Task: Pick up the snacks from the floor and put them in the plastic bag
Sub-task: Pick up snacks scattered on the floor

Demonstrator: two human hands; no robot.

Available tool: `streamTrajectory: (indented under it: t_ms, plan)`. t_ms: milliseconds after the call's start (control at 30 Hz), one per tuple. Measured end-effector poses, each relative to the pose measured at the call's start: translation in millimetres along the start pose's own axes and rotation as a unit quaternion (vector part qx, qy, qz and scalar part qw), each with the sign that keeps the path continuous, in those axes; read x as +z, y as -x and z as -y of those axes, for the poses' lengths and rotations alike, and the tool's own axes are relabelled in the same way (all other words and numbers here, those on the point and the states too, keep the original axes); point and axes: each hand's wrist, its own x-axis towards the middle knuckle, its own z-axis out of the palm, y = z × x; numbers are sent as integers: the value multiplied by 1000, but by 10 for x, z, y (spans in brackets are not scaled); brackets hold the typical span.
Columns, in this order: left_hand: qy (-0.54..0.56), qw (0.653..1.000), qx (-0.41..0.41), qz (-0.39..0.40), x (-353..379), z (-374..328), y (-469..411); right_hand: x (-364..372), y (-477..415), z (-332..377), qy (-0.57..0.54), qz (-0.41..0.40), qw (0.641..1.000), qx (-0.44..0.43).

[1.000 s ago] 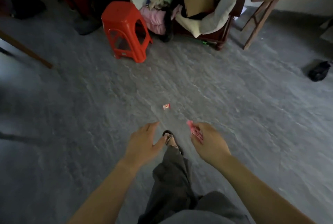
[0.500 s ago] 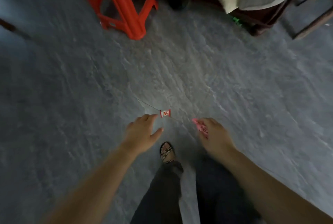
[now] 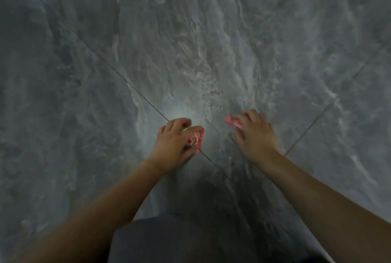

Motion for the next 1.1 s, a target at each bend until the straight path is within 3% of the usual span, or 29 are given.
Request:
streamTrajectory:
  t_ms: [67,167,300,433,667,800,867,1000,1100]
  plan:
    - [31,999,-1,-19,58,12,12,58,24,-40,30,-12,999,-14]
    - [117,990,-73,4,-101,-68,139,-45,184,-38,10,46,999,0]
    - [208,968,-136,-31,-872,-352,603,-769,575,281,-21,75,995,57]
    - [223,965,-128,-40,-2253,-808,1434,-2117,1224,1058,-61,51,996,37]
    - [265,954,-117,-78,-5293,-1712,2976,-4967,2441,2841,-108,49,993,-29]
    - [275,949,-102,-117,-6356,-1923,3497,-5981,2600,3646,-116,20,991,-63]
    - [293,935,-118,-164,-6627,-1843,3657,-6239,2526,3990,-126,2,989,-83]
    - [380,871,-174,-258,-6878,-1398,3903,-6415,2246,4661,-121,-16,986,-112]
    - [408,843,-196,-293,-7204,-915,4007,-6446,1949,5248,-116,-17,983,-141]
